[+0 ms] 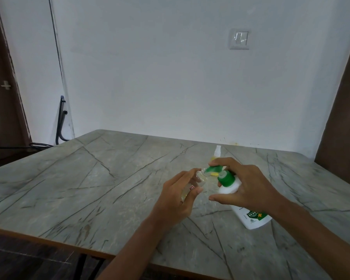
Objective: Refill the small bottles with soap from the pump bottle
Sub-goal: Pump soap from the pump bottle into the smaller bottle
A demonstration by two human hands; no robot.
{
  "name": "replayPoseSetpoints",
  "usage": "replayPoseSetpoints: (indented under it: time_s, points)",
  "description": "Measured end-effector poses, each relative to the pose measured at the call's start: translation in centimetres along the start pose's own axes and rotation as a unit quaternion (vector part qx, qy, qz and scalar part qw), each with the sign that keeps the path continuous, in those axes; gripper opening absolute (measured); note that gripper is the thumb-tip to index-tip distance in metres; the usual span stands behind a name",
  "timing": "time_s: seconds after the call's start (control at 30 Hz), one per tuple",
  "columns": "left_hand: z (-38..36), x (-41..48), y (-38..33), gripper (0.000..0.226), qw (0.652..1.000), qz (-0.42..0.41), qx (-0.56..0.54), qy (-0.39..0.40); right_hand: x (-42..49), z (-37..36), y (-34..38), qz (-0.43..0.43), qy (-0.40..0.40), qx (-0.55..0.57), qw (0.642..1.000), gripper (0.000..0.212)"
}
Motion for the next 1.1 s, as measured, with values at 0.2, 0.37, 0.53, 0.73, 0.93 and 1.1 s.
replayPoseSetpoints:
  time_s: [0.2, 0.37, 0.53, 0.73, 0.93, 1.1]
  points:
    - [-0.01, -0.06, -0.12, 0.036, 1.000, -0.001, 0.002, 0.002, 0.06, 0.06, 0.01, 0.004, 0.003, -0.003, 1.000, 0.073]
    - [0.04, -0.06, -0.22, 0.038, 1.000, -0.003, -0.002, 0.002, 0.14, 0.11, -0.11, 0.006, -0.012, 0.021, 1.000, 0.067]
    - [-0.18, -0.14, -0.24, 0.038, 1.000, -0.010, -0.011, 0.022, -0.01, 0.18, -0.32, 0.003, -0.022, 0.033, 0.999, 0.061]
    - [-0.07, -0.04, -0.16, 0.036, 1.000, 0.000, 0.002, 0.006, 0.05, -0.09, -0.39, 0.013, -0.005, 0.010, 1.000, 0.068]
    - [-0.02, 0.06, 0.02, 0.035, 1.000, 0.009, 0.009, 0.004, 0.02, 0.09, -0.26, 0.034, -0.001, 0.000, 0.999, 0.072]
    - [0.14, 0.07, -0.19, 0.036, 1.000, 0.004, 0.020, -0.001, 0.13, -0.03, -0.54, 0.018, -0.010, 0.015, 1.000, 0.067]
Point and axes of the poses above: each hand's wrist, its own x-axis towards the middle knuckle, its own z-axis out of the back of the hand, y = z × x, the point moved 3 cm from there along x, towards the middle knuckle, and after that the axes turned 1 degree about -z, right-handed, at the moved point
